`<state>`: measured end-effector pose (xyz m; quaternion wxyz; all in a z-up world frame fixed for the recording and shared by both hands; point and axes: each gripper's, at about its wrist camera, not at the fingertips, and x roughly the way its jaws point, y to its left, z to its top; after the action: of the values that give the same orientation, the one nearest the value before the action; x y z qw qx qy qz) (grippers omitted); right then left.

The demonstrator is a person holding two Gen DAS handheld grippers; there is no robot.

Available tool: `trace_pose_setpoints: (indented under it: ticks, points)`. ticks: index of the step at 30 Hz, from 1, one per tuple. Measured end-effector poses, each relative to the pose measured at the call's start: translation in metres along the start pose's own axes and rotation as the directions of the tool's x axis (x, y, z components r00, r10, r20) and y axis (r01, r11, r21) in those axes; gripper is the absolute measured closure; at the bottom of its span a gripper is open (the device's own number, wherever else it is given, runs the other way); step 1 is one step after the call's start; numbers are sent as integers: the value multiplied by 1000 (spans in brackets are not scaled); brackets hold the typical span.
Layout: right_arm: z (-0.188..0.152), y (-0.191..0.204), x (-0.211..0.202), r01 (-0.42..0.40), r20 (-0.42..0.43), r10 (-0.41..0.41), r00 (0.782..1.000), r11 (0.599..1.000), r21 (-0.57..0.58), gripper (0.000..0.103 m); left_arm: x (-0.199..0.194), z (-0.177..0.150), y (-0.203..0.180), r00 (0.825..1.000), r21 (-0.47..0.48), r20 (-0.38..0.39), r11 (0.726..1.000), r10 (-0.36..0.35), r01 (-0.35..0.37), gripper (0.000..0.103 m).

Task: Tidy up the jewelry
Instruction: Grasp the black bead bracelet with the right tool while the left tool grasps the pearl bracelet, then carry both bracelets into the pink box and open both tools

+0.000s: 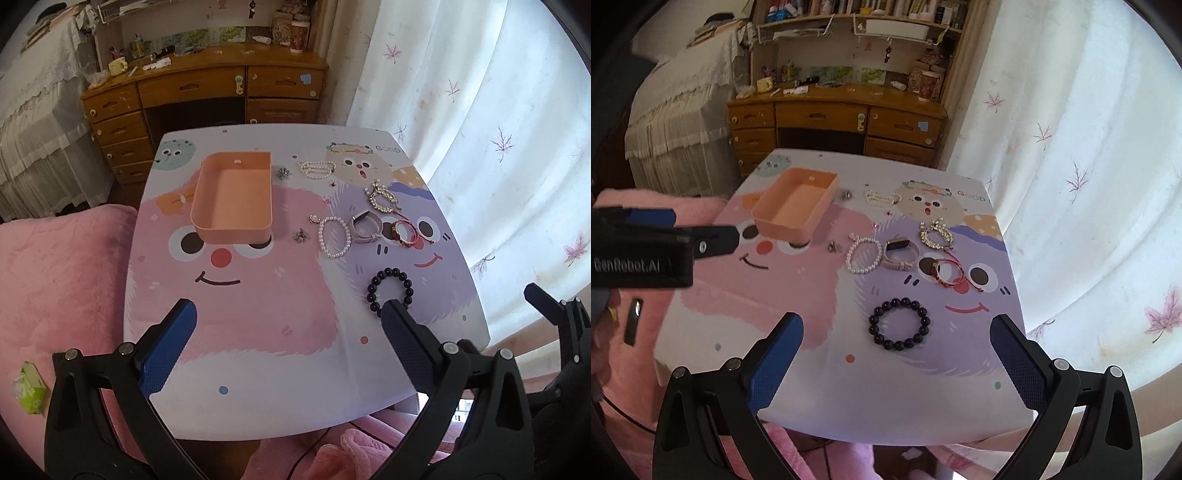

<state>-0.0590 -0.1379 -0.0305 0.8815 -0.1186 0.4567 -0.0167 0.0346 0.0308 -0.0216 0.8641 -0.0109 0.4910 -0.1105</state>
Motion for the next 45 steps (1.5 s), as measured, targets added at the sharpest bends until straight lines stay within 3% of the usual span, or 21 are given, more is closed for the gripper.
trace_pose_setpoints:
  ticks: [5, 8, 10, 12, 13, 15, 21, 29, 34, 35, 37, 42, 45]
  points:
    - [-31, 7, 51, -69, -74, 66, 995, 996, -50, 1, 62, -5, -1, 992, -48, -125, 999, -21, 15, 4]
    - [-46, 9, 78, -128, -19, 127, 992, 989, -78, 4, 102, -3, -4, 988, -93, -149, 995, -49, 36, 7]
    - [-55, 11, 94, -155, 59, 164, 985, 978, -137, 6, 128, -1, -9, 989, -104, -131, 993, -73, 59, 14]
    - [-58, 15, 113, -175, 81, 194, 978, 964, -200, 8, 159, 1, -17, 991, -99, -115, 993, -74, 63, 21]
    - [-61, 15, 125, -201, 73, 221, 972, 955, -217, 11, 170, 3, -20, 990, -105, -117, 993, -74, 62, 27]
    - [-60, 15, 147, -260, 29, 274, 961, 936, -237, 27, 198, 7, -24, 989, -135, -124, 989, -84, 67, 30]
    - [-65, 6, 205, -354, -41, 358, 933, 890, -286, 49, 258, 20, -31, 987, -217, -156, 976, -43, 8, 45]
    - [-47, -21, 246, -432, -104, 421, 901, 852, -294, 72, 286, 34, -58, 989, -112, -135, 990, 64, -80, 60]
    - [-46, -27, 266, -471, -163, 442, 882, 819, -328, 84, 291, 38, -69, 980, -46, -132, 987, 148, -156, 79]
    - [-45, -28, 265, -473, -155, 447, 881, 815, -336, 87, 291, 38, -71, 981, -34, -128, 988, 148, -153, 83]
    - [-41, -34, 271, -512, -174, 482, 859, 797, -319, 88, 293, 40, -75, 981, -19, -133, 989, 140, -143, 96]
    - [-29, -54, 290, -598, -173, 573, 801, 780, -183, 88, 292, 41, -74, 983, -22, -139, 992, 117, -121, 98]
    - [-26, -61, 298, -605, -154, 586, 795, 785, -136, 88, 291, 42, -70, 982, -33, -165, 995, 87, -93, 98]
